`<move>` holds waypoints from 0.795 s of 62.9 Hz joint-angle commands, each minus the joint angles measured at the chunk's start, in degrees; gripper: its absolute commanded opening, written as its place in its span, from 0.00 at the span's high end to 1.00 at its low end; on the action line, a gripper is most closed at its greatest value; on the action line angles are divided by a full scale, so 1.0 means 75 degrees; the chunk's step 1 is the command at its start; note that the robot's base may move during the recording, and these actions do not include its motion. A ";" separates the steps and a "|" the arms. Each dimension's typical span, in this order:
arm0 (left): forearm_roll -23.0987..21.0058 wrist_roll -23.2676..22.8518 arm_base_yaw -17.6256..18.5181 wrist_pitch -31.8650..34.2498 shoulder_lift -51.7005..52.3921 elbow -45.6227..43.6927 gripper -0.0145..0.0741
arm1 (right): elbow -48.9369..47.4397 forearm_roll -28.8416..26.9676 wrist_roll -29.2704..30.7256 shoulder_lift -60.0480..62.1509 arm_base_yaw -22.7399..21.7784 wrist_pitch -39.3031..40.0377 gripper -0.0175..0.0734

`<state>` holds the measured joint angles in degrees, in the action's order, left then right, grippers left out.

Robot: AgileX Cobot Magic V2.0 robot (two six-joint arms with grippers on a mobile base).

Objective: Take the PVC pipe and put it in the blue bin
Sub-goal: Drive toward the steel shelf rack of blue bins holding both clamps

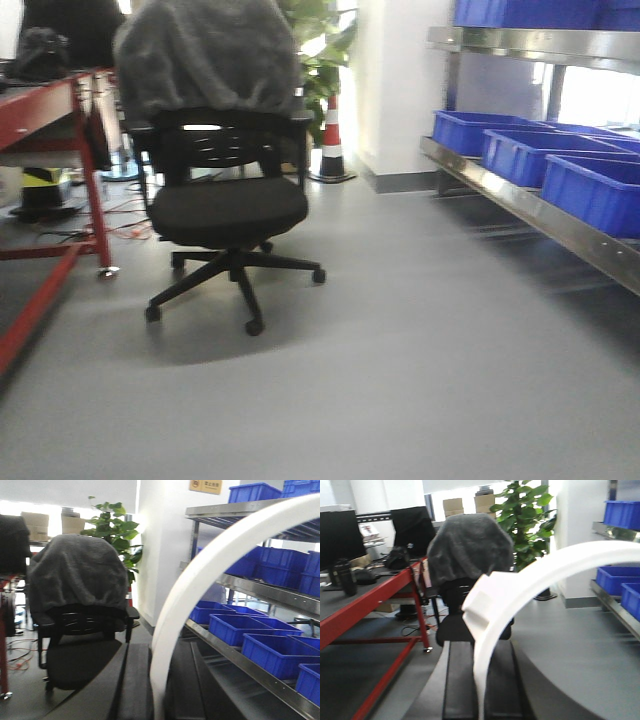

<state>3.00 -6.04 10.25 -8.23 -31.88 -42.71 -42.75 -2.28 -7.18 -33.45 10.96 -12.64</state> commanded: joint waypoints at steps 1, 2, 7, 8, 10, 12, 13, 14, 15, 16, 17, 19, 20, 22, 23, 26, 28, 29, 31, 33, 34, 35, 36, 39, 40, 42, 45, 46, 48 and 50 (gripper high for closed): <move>0.0017 0.0000 0.0044 0.0208 0.0002 -0.0027 0.96 | 0.0014 0.0051 0.0037 0.0012 0.0011 0.0147 0.98; 0.0017 0.0000 0.0044 0.0208 0.0002 -0.0027 0.96 | 0.0014 0.0051 0.0037 0.0012 0.0011 0.0147 0.98; 0.0017 0.0000 0.0044 0.0208 0.0002 -0.0027 0.96 | 0.0014 0.0051 0.0037 0.0012 0.0011 0.0147 0.98; 0.0017 0.0000 0.0044 0.0208 0.0002 -0.0027 0.96 | 0.0014 0.0051 0.0037 0.0012 0.0011 0.0147 0.98; 0.0017 0.0000 0.0044 0.0208 0.0002 -0.0027 0.96 | 0.0014 0.0051 0.0037 0.0012 0.0011 0.0147 0.98; 0.0017 0.0000 0.0044 0.0208 0.0002 -0.0027 0.96 | 0.0014 0.0051 0.0037 0.0012 0.0011 0.0147 0.98; 0.0017 0.0000 0.0044 0.0208 0.0002 -0.0027 0.96 | 0.0014 0.0051 0.0037 0.0012 0.0011 0.0147 0.98; 0.0017 0.0000 0.0044 0.0208 0.0002 -0.0027 0.96 | 0.0014 0.0051 0.0037 0.0012 0.0011 0.0147 0.98; 0.0017 0.0000 0.0044 0.0208 0.0002 -0.0027 0.96 | 0.0014 0.0051 0.0037 0.0012 0.0011 0.0147 0.98; 0.0017 0.0000 0.0044 0.0208 0.0002 -0.0027 0.96 | 0.0014 0.0051 0.0037 0.0012 0.0011 0.0147 0.98; 0.0017 0.0000 0.0044 0.0208 0.0002 -0.0027 0.96 | 0.0014 0.0051 0.0037 0.0012 0.0011 0.0147 0.98; 0.0017 0.0000 0.0044 0.0208 0.0002 -0.0027 0.96 | 0.0014 0.0051 0.0037 0.0012 0.0011 0.0147 0.98; 0.0017 0.0000 0.0044 0.0208 0.0002 -0.0027 0.96 | 0.0014 0.0051 0.0037 0.0012 0.0011 0.0147 0.98; 0.0017 0.0000 0.0044 0.0208 0.0002 -0.0027 0.96 | 0.0014 0.0051 0.0037 0.0012 0.0011 0.0147 0.98; 0.0017 0.0000 0.0044 0.0208 0.0002 -0.0027 0.96 | 0.0014 0.0051 0.0037 0.0012 0.0011 0.0147 0.98; 0.0017 0.0000 0.0044 0.0208 0.0002 -0.0027 0.96 | 0.0014 0.0051 0.0037 0.0012 0.0011 0.0147 0.98; 0.0017 0.0000 0.0044 0.0208 0.0002 -0.0027 0.96 | 0.0014 0.0051 0.0037 0.0012 0.0011 0.0147 0.98; 0.0017 0.0000 0.0044 0.0208 0.0002 -0.0027 0.96 | 0.0014 0.0051 0.0037 0.0012 0.0011 0.0147 0.98; 0.0017 0.0000 0.0044 0.0208 0.0002 -0.0027 0.96 | 0.0014 0.0051 0.0037 0.0012 0.0011 0.0147 0.98; 0.0017 0.0000 0.0044 0.0208 0.0002 -0.0027 0.96 | 0.0014 0.0051 0.0037 0.0012 0.0011 0.0147 0.98; 0.0017 0.0000 0.0044 0.0208 0.0002 -0.0027 0.96 | 0.0014 0.0051 0.0037 0.0012 0.0011 0.0147 0.98; 0.0017 0.0000 0.0044 0.0208 0.0002 -0.0027 0.96 | 0.0014 0.0051 0.0037 0.0012 0.0011 0.0147 0.98; 0.0017 0.0000 0.0044 0.0208 0.0002 -0.0027 0.96 | 0.0014 0.0051 0.0037 0.0012 0.0011 0.0147 0.98; 0.0017 0.0000 0.0044 0.0208 0.0002 -0.0027 0.96 | 0.0014 0.0051 0.0037 0.0012 0.0011 0.0147 0.98; 0.0017 0.0000 0.0044 0.0208 0.0002 -0.0027 0.96 | 0.0014 0.0051 0.0037 0.0012 0.0011 0.0147 0.98; 0.0017 0.0000 0.0044 0.0208 0.0002 -0.0027 0.96 | 0.0014 0.0051 0.0037 0.0012 0.0011 0.0147 0.98; 0.0017 0.0000 0.0044 0.0208 0.0002 -0.0027 0.96 | 0.0014 0.0051 0.0037 0.0012 0.0011 0.0147 0.98; 0.0017 0.0000 0.0044 0.0208 0.0002 -0.0027 0.96 | 0.0014 0.0051 0.0037 0.0012 0.0011 0.0147 0.98; 0.0017 0.0000 0.0044 0.0208 0.0002 -0.0027 0.96 | 0.0014 0.0051 0.0037 0.0012 0.0011 0.0147 0.98; 0.0017 0.0000 0.0044 0.0208 0.0002 -0.0027 0.96 | 0.0014 0.0051 0.0037 0.0012 0.0011 0.0147 0.98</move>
<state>3.00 -6.04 10.25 -8.23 -31.88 -42.71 -42.75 -2.28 -7.18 -33.45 10.96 -12.64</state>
